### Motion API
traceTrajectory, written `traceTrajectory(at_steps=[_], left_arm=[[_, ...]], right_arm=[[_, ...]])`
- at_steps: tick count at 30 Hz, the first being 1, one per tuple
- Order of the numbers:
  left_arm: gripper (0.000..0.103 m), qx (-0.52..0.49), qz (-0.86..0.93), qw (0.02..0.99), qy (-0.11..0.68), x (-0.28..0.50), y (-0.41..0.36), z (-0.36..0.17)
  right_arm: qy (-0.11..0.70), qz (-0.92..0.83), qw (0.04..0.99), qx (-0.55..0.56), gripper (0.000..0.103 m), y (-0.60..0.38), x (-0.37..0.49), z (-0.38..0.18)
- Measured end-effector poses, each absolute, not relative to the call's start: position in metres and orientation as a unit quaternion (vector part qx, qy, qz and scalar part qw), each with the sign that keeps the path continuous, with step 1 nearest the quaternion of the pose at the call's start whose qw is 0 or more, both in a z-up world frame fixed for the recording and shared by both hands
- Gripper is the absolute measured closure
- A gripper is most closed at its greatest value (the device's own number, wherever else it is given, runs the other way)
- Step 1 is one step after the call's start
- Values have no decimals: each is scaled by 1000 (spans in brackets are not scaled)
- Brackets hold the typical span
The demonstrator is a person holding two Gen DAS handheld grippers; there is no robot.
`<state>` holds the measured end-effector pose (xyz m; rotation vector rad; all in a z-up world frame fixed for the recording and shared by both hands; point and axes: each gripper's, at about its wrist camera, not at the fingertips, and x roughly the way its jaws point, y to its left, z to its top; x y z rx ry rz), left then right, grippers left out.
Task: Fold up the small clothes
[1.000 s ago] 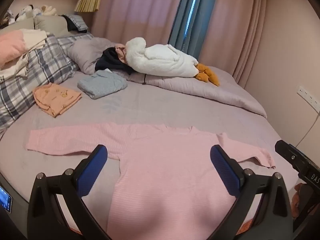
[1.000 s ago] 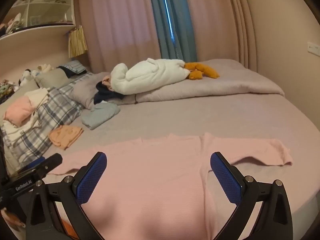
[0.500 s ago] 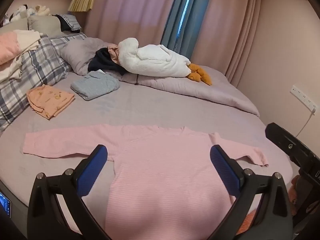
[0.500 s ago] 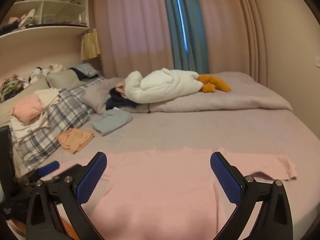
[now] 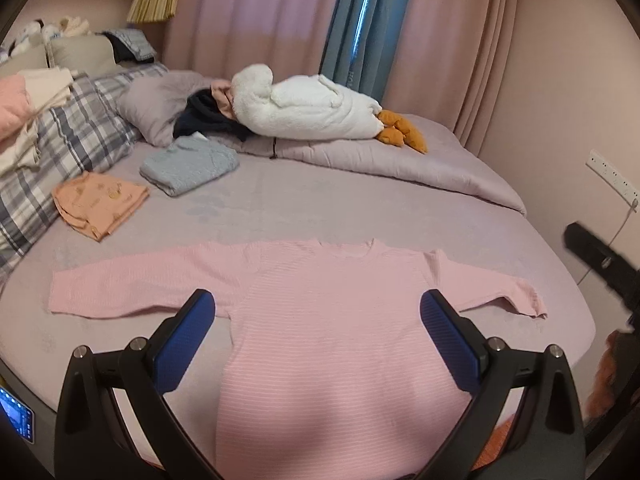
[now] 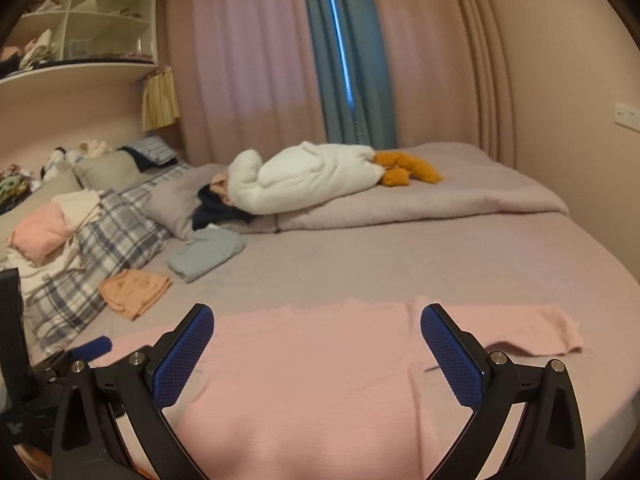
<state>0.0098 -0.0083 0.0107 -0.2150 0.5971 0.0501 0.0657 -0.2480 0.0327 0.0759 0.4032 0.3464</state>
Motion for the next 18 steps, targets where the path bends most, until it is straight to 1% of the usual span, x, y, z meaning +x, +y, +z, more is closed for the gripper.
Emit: traceTrajectory(at_steps=[6, 11, 18], left_arm=[[0, -82, 58, 958, 267, -2, -5, 31], [0, -78, 67, 963, 248, -5, 2, 55], [0, -52, 99, 976, 187, -20, 11, 103]], right_arm=[[160, 140, 977, 28, 1, -275, 61, 58], [136, 138, 980, 48, 1, -289, 56, 75], [94, 140, 984, 64, 1, -298, 47, 103]])
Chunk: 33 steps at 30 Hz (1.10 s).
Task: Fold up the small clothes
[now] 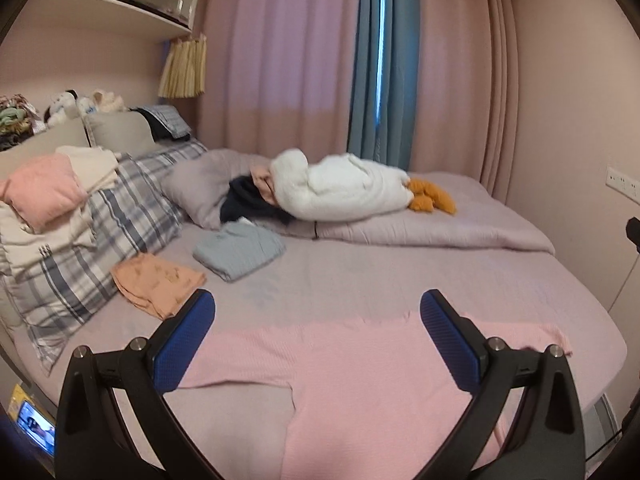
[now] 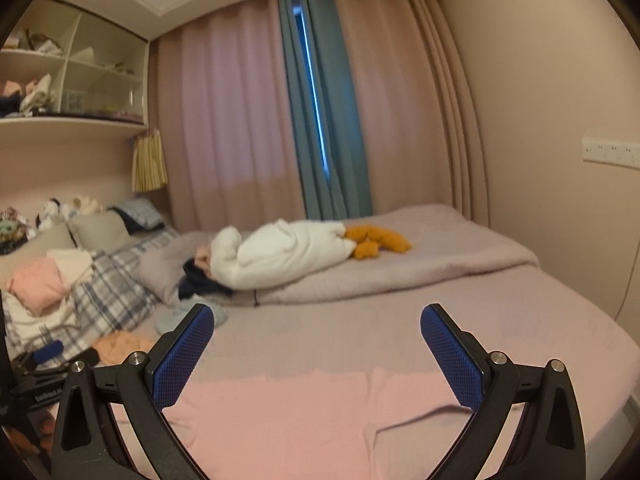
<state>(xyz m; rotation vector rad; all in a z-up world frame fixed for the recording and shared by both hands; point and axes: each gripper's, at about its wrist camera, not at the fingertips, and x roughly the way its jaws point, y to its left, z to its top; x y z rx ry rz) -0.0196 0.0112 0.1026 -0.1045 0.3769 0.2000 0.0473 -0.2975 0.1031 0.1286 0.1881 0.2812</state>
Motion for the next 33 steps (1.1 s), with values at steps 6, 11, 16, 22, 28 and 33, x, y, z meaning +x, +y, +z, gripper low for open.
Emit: traceTrajectory(at_steps=[6, 11, 16, 22, 28, 33], left_arm=[[0, -51, 116, 979, 159, -27, 20, 123], [0, -58, 112, 979, 157, -30, 25, 123], [0, -63, 90, 976, 187, -17, 25, 110], [0, -62, 89, 971, 213, -2, 18, 84], [0, -68, 82, 961, 254, 18, 12, 56], [0, -83, 73, 953, 281, 34, 12, 40]], right_arm=[[51, 147, 986, 61, 1, -299, 38, 126], [43, 156, 985, 56, 1, -294, 36, 122], [62, 166, 983, 57, 1, -288, 47, 108], [87, 156, 982, 64, 1, -283, 54, 90], [133, 143, 978, 72, 1, -277, 68, 63], [165, 142, 972, 84, 1, -278, 79, 48]])
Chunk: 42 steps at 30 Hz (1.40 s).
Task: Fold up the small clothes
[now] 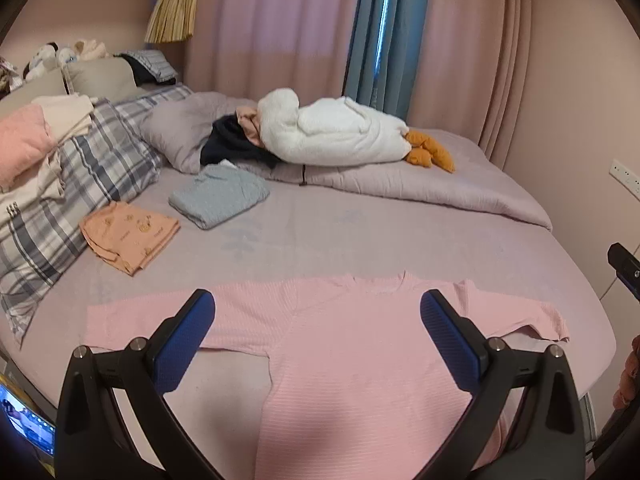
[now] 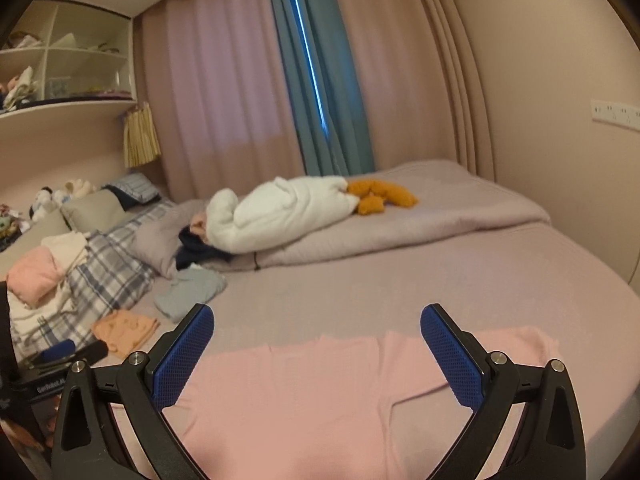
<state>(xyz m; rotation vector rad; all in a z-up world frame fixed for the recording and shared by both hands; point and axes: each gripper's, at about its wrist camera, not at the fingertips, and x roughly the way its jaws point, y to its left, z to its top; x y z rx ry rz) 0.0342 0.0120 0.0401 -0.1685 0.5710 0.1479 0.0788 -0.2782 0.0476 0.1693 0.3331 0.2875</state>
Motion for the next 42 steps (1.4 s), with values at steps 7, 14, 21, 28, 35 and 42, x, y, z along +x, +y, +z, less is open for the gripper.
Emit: traceTrajectory(at_steps=[7, 14, 21, 28, 35, 42], left_arm=[[0, -88, 68, 943, 315, 73, 13, 13], [0, -90, 46, 936, 336, 97, 11, 10], [0, -102, 59, 932, 342, 83, 5, -2], [0, -105, 67, 926, 355, 70, 1, -10], [1, -105, 60, 920, 373, 66, -1, -21], [2, -108, 48, 914, 388, 68, -6, -32]], right_arm=[[202, 128, 967, 86, 1, -276, 104, 30], [235, 114, 962, 74, 1, -271, 136, 27], [247, 128, 956, 95, 1, -279, 128, 17], [269, 131, 949, 102, 1, -285, 129, 9], [285, 128, 943, 115, 1, -289, 131, 1], [294, 111, 939, 142, 1, -307, 134, -10]])
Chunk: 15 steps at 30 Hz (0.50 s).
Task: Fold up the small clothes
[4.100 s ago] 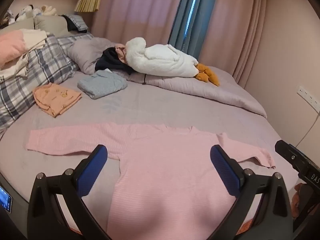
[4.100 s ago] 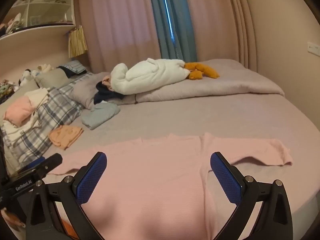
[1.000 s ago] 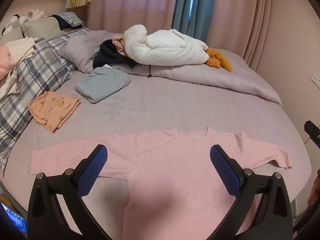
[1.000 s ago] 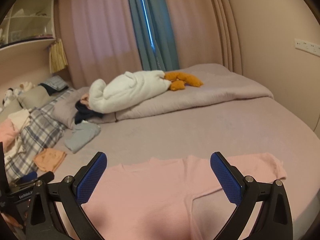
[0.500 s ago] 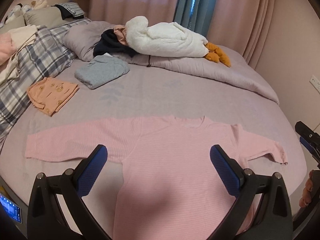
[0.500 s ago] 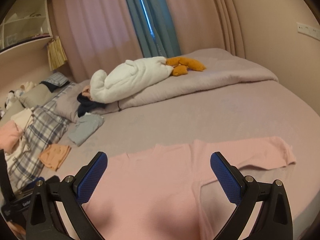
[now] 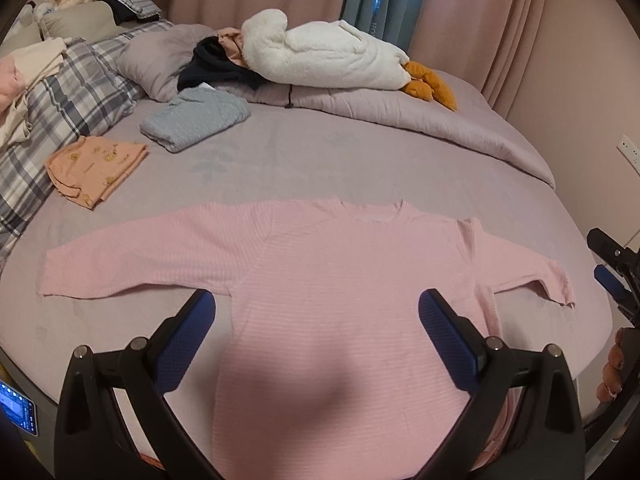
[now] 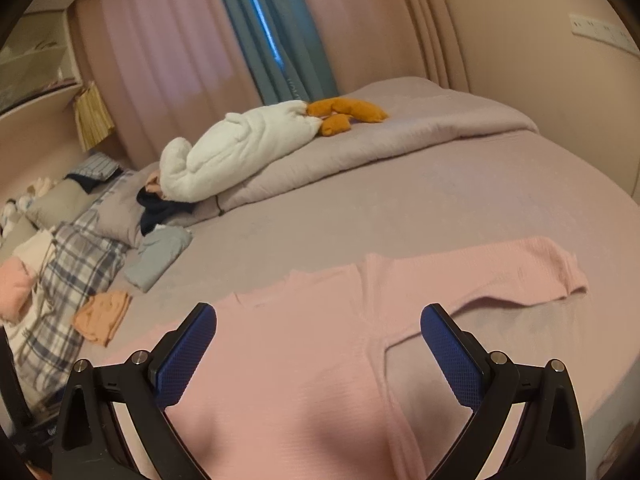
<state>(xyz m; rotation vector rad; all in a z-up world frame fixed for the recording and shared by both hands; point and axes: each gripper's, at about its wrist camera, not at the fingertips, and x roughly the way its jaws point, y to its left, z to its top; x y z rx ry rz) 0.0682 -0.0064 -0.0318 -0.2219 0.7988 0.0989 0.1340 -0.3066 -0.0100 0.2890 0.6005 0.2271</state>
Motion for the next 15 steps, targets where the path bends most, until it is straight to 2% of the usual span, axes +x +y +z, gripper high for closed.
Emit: traceTrajectory(at_steps=[3, 15], left_arm=[[2, -113, 43, 910, 396, 71, -10, -37], [9, -111, 18, 889, 443, 90, -30, -69]], right_arm=[[301, 103, 934, 165, 10, -320, 137, -16], [327, -3, 900, 288, 30, -416, 173, -59]])
